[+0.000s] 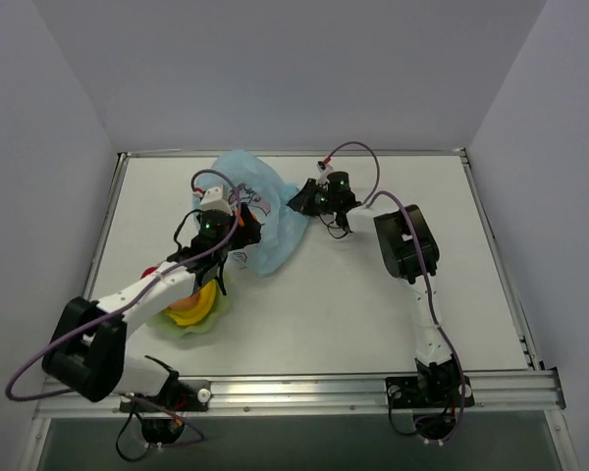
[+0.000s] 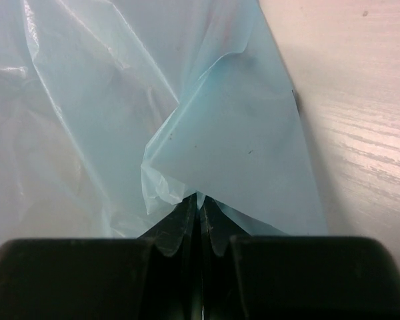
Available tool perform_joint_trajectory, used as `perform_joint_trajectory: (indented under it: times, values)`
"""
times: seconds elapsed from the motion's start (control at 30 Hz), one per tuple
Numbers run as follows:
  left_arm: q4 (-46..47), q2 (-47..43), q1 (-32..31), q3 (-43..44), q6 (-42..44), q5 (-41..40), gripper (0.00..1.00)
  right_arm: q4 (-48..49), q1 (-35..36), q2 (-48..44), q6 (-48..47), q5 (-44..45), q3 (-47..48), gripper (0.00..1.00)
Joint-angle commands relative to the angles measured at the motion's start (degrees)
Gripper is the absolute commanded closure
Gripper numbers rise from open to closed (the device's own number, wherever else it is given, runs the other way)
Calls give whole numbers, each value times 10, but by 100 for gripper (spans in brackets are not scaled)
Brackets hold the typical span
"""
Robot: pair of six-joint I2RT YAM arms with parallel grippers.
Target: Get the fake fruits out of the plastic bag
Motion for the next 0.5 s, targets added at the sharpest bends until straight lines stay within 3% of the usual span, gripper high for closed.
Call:
perform_joint_trajectory:
  times: [0.0,0.33,0.47]
  values:
    - [-72,-107,-12,1,-22,-19,98,-9,-1,-59,-24,10,-9,100]
    - [-521,-429,-70,-24,-96,-77,98,-27,2,-81,-34,20,-9,100]
    - [-597,-495,-89,-45,-131,-64,98,-35,5,-79,-35,21,5,100]
